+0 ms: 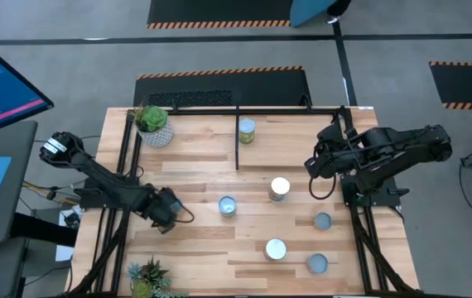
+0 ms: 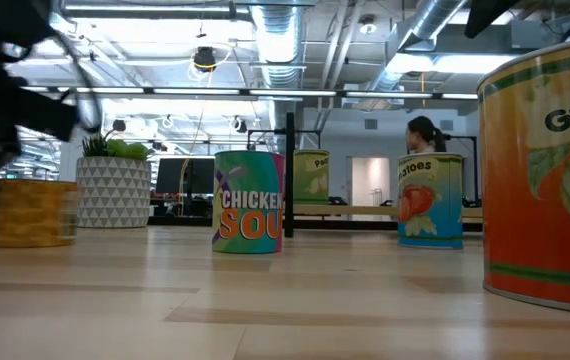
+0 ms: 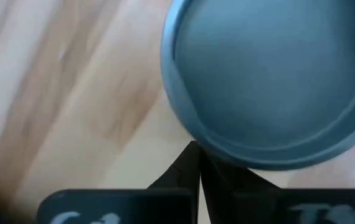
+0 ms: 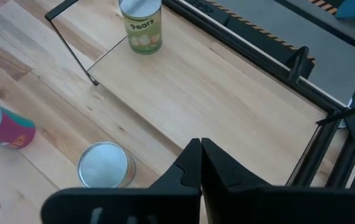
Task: Pick and place cans onto a shelf
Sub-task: Move the canned goods to the center, then adjust the shelf, then put the canned tomatoes on the shelf
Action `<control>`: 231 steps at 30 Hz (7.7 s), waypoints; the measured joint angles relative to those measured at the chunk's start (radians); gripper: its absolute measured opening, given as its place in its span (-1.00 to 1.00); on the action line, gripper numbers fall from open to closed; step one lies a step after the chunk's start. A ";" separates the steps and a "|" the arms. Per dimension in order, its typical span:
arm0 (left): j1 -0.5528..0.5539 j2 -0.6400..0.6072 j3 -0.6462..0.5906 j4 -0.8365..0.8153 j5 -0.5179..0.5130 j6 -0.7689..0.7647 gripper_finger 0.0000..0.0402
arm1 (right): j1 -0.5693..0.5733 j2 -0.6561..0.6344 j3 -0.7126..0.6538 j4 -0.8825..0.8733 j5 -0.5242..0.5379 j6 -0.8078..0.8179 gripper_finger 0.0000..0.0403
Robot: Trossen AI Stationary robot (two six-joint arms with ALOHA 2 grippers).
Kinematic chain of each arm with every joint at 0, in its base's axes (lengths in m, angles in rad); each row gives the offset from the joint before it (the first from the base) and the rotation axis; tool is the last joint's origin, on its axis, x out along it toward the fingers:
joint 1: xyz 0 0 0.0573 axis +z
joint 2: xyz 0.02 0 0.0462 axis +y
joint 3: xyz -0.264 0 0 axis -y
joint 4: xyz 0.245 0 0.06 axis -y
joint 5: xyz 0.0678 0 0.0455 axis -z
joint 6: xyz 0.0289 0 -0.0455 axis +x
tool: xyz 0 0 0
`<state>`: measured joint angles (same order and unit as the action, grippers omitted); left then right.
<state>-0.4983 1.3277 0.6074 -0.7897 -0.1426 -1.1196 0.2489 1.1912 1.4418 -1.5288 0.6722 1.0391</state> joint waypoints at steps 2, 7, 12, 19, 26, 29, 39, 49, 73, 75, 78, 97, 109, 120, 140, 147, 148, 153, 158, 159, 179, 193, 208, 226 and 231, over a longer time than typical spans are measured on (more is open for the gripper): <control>0.042 0.000 0.000 0.061 -0.036 0.051 -1.00 | 0.000 0.000 0.000 0.003 0.000 0.000 -0.89; 0.142 0.000 0.000 0.230 -0.053 0.197 -1.00 | -0.001 0.000 0.000 0.019 0.000 0.000 -0.88; 0.218 0.000 0.013 0.387 -0.028 0.273 -1.00 | -0.001 0.000 0.000 0.019 0.000 -0.001 -0.91; 0.202 -0.032 0.193 0.199 0.243 0.342 -1.00 | -0.001 0.001 0.000 0.033 -0.112 -0.162 -0.88; 0.199 -0.072 0.383 -0.202 -0.014 0.364 -1.00 | -0.020 0.028 -0.077 0.226 -0.189 -0.365 -0.89; 0.224 -0.089 0.439 -0.323 -0.155 0.340 -1.00 | -0.076 0.045 -0.112 0.245 -0.117 -0.280 -0.93; 0.312 -0.117 0.473 -0.367 -0.248 0.351 -1.00 | -0.262 -0.020 -0.114 -0.007 0.072 0.095 -0.95; 0.382 -0.125 0.473 -0.370 -0.249 0.403 -1.00 | -0.504 -0.088 -0.284 -0.040 0.060 0.169 -0.98; 0.460 -0.126 0.472 -0.358 -0.247 0.495 -1.00 | -0.945 -0.113 -0.479 -0.036 0.000 -0.076 -0.98; 0.460 -0.126 0.472 -0.354 -0.247 0.496 -1.00 | -0.945 -0.114 -0.483 -0.017 0.000 -0.075 -0.98; 0.460 -0.126 0.472 -0.352 -0.247 0.496 -1.00 | -0.945 -0.119 -0.483 0.030 0.000 -0.102 -0.96; 0.460 -0.126 0.472 -0.343 -0.247 0.488 -1.00 | -0.946 -0.070 -0.480 0.224 -0.035 -0.207 -0.95; 0.460 -0.126 0.472 -0.344 -0.247 0.480 -1.00 | -0.945 -0.059 -0.480 0.293 -0.069 -0.259 -0.94; 0.460 -0.126 0.472 -0.344 -0.249 0.470 -1.00 | -0.944 -0.104 -0.447 0.284 -0.031 -0.257 -0.94; 0.464 -0.126 0.472 -0.334 -0.286 0.479 -1.00 | -0.559 -0.239 -0.354 -0.041 -0.366 0.014 -0.98; 0.492 -0.126 0.472 -0.333 -0.284 0.506 -1.00 | -0.393 -0.254 -0.354 -0.041 -0.381 0.163 -0.98; 0.498 -0.126 0.472 -0.333 -0.284 0.513 -1.00 | -0.381 -0.255 -0.354 -0.042 -0.384 0.165 -0.98; 0.521 -0.126 0.472 -0.333 -0.265 0.533 -1.00 | -0.369 -0.254 -0.416 -0.042 -0.388 0.219 -0.99; 0.524 -0.126 0.472 -0.333 -0.254 0.533 -1.00 | -0.369 -0.254 -0.475 -0.043 -0.383 0.254 -0.99; 0.524 -0.126 0.472 -0.333 -0.254 0.533 -1.00 | -0.369 -0.255 -0.479 -0.042 -0.369 0.262 -0.99; 0.524 -0.126 0.472 -0.334 -0.245 0.543 -1.00 | -0.444 -0.255 -0.481 -0.042 -0.247 0.236 -0.99; 0.524 -0.126 0.472 -0.333 -0.246 0.536 -1.00 | -0.452 -0.255 -0.481 -0.043 -0.279 0.236 -0.98; 0.524 -0.126 0.472 -0.331 -0.236 0.533 -1.00 | -0.269 -0.232 -0.480 0.584 -0.723 -0.024 -0.91; 0.524 -0.126 0.472 -0.319 -0.235 0.585 -1.00 | -0.241 0.224 -0.290 0.567 -0.564 -0.587 -0.82; 0.524 -0.126 0.472 -0.319 -0.235 0.596 -1.00 | -0.269 0.290 -0.241 0.584 -0.584 -0.713 -0.67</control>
<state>0.0257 1.2018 1.0794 -1.1088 -0.3775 -0.5236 -0.0205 1.4807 1.2006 -0.9450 0.0884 0.3263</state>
